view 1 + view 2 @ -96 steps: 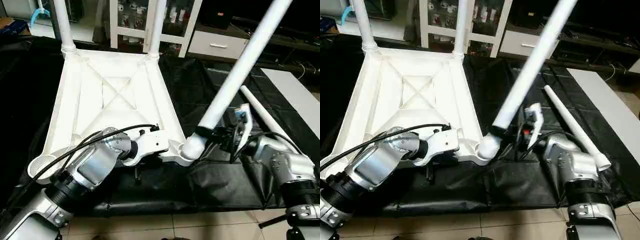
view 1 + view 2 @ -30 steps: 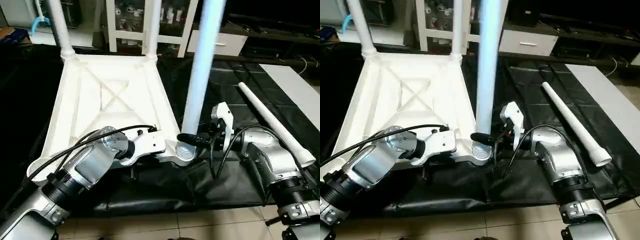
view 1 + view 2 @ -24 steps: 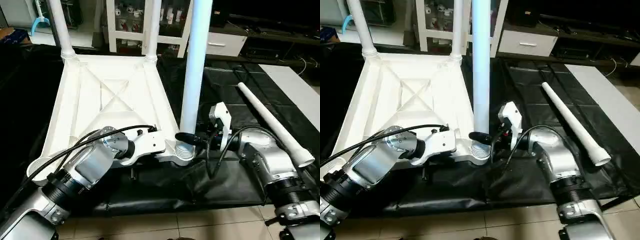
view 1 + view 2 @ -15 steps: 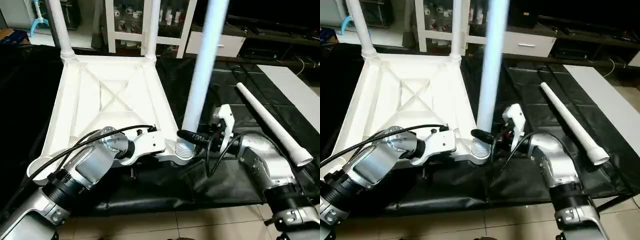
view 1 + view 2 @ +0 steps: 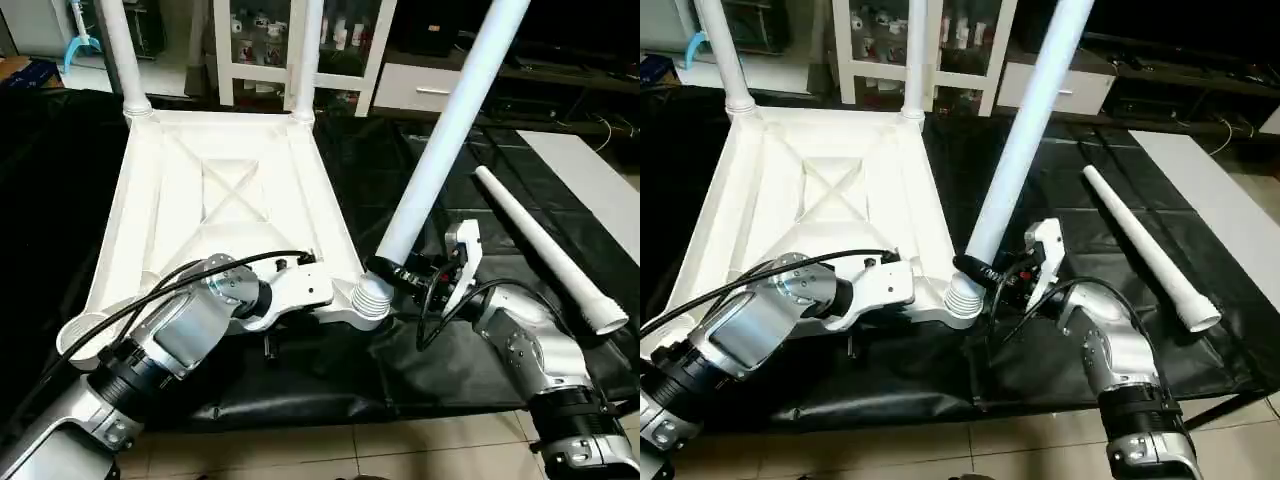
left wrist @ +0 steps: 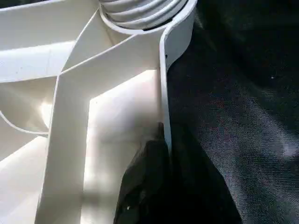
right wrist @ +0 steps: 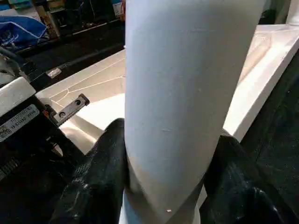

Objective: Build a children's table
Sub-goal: Insert table leg to table base

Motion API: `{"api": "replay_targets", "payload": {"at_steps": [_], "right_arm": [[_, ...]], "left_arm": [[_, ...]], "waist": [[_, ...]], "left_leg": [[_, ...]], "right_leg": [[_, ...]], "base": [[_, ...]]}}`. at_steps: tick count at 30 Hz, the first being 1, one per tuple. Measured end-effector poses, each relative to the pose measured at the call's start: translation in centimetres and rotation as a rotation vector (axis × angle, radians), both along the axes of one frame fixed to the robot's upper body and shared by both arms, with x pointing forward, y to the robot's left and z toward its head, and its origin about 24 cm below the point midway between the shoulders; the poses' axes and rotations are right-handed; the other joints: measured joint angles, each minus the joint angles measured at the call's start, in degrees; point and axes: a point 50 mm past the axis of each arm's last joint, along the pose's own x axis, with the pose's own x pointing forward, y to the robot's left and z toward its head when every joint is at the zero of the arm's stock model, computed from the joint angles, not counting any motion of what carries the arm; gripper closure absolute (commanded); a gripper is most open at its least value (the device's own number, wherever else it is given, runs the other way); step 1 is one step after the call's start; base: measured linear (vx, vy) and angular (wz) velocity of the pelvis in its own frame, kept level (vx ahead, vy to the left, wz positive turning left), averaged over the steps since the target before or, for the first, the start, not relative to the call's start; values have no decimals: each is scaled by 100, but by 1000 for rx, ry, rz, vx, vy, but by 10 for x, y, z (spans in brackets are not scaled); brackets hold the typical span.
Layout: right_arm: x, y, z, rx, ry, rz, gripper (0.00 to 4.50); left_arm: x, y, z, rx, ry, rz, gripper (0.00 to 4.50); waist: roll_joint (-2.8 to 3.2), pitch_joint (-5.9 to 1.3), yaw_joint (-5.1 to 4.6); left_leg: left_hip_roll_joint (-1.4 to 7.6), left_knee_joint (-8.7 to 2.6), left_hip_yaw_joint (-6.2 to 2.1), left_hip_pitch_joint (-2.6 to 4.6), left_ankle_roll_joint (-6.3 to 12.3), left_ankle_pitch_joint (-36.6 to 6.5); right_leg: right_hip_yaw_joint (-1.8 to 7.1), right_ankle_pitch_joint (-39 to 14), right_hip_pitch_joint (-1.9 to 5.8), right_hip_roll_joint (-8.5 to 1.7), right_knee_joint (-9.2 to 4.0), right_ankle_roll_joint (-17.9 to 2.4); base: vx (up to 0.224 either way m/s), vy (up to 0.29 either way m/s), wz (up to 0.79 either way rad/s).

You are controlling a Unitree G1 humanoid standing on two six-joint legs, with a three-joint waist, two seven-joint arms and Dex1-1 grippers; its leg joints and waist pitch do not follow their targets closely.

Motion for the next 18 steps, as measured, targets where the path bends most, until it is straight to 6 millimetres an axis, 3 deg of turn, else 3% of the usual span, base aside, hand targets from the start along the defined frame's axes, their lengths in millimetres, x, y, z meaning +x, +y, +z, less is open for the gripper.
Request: {"api": "replay_targets", "payload": {"at_steps": [18], "right_arm": [[-14,3,-5,0,-77,-80,266]], "left_arm": [[-1,-2,-1,0,2,-14,450]], "waist": [[-14,-13,8]], "left_leg": [[-2,-10,-3,0,0,-1]], "right_leg": [[-1,-10,9,-2,-10,16]], "base": [[0,0,0]]}}
